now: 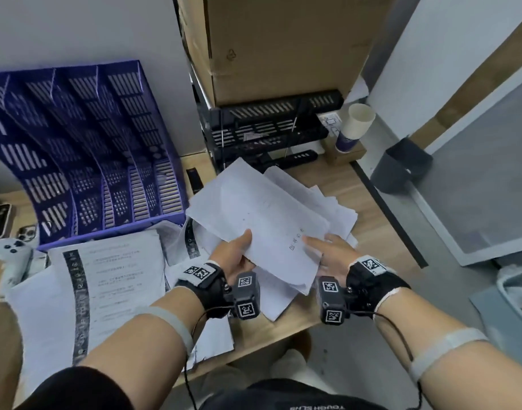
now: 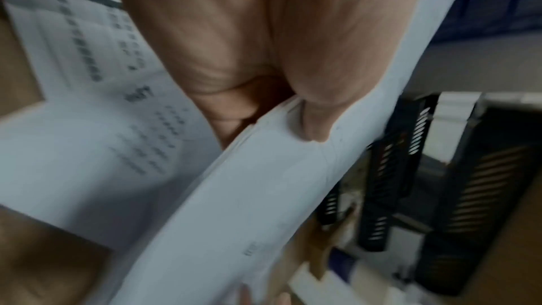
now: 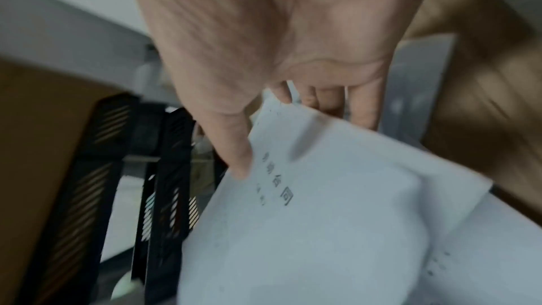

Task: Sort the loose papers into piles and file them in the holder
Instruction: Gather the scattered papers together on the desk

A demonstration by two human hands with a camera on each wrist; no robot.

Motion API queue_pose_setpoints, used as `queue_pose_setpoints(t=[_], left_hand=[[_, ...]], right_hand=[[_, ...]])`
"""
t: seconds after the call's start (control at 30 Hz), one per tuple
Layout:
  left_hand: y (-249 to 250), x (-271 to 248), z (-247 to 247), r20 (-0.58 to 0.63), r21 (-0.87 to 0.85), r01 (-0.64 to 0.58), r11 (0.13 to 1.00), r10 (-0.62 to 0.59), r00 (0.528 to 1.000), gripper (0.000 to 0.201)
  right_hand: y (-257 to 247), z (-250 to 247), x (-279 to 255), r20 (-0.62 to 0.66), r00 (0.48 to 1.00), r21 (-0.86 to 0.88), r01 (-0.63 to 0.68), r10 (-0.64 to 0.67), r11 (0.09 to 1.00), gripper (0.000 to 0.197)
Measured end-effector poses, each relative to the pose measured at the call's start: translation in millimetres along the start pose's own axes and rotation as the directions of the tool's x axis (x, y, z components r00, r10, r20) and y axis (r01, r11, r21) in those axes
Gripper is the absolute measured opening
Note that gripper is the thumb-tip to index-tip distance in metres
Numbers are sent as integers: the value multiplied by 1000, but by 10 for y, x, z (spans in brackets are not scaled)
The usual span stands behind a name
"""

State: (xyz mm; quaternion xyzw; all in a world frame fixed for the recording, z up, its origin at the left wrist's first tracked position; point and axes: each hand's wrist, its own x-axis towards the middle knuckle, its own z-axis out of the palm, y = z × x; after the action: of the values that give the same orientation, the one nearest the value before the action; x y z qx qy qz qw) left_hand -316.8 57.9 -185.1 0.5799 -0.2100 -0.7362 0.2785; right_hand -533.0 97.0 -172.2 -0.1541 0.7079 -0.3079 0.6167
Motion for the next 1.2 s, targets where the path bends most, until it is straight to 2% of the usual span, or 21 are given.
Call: queue_pose_setpoints(t=[0.03, 0.07, 0.13, 0.2, 0.23, 0.27, 0.33, 0.37, 0.43, 0.5, 0.57, 0.63, 0.73, 0.83, 0.93, 1.0, 1.07, 1.13, 1.2], left_hand=[[-75, 19, 33, 15, -2, 55, 998, -55, 998, 18], [-128, 55, 47, 22, -5, 103, 995, -103, 994, 24], [-195, 204, -44, -51, 8, 138, 990, -137, 989, 43], [-176, 361, -163, -245, 63, 84, 994, -67, 967, 63], [-141, 410, -215, -328, 213, 52, 976, 21, 944, 66], [-114, 464, -268, -375, 395, 49, 918, 113, 920, 65], [-94, 556, -318, -421, 643, 89, 761, 254, 871, 66], [-94, 593, -319, -424, 687, 116, 717, 266, 866, 71], [-84, 613, -248, -389, 712, 136, 689, 226, 893, 78], [-97, 631, -172, -344, 731, 145, 667, 176, 922, 71], [-117, 629, -121, -330, 767, 145, 624, 190, 925, 52], [-138, 620, -101, -322, 787, 132, 603, 218, 921, 34], [-143, 613, -97, -291, 742, 46, 669, 259, 921, 28], [-59, 616, -42, -268, 645, -83, 760, 327, 906, 25], [27, 668, 20, -309, 493, -164, 854, 348, 885, 27], [35, 722, 28, -358, 426, -105, 899, 274, 893, 38], [-2, 760, 25, -373, 352, 1, 936, 140, 917, 51], [-46, 748, 60, -340, 231, 47, 972, 36, 940, 60], [-99, 738, 100, -300, 130, 55, 990, -14, 954, 65]], right_hand=[[56, -75, 100, -21, 1000, -6, -19, 19, 1000, 59], [93, -151, 196, -78, 997, -83, -21, 15, 996, 68], [137, -320, 416, -192, 980, -329, -21, -46, 944, 80], [131, -438, 546, -212, 974, -469, -27, -83, 883, 73], [136, -493, 621, -209, 972, -522, -18, -107, 853, 62], [126, -533, 666, -208, 970, -571, -13, -129, 821, 49], [137, -582, 775, -209, 964, -641, -7, -166, 768, 36], [145, -587, 805, -217, 961, -680, -25, -169, 733, 37], [164, -587, 861, -203, 970, -715, -55, -132, 697, 41], [156, -565, 870, -143, 986, -662, -34, -82, 749, 44], [132, -581, 873, -131, 991, -601, -49, -38, 798, 51], [93, -630, 885, -122, 992, -581, -53, -23, 812, 43], [51, -712, 848, -83, 995, -517, -1, -49, 856, 20], [127, -810, 863, -182, 975, -331, 61, -127, 942, 25], [172, -880, 913, -311, 946, -197, 27, -88, 980, 29], [191, -895, 931, -315, 949, -230, -66, -11, 971, 28], [195, -885, 922, -326, 945, -299, -133, 30, 945, 32], [205, -858, 913, -315, 948, -334, -152, 42, 930, 35], [236, -807, 944, -302, 951, -313, -165, 67, 935, 35]])
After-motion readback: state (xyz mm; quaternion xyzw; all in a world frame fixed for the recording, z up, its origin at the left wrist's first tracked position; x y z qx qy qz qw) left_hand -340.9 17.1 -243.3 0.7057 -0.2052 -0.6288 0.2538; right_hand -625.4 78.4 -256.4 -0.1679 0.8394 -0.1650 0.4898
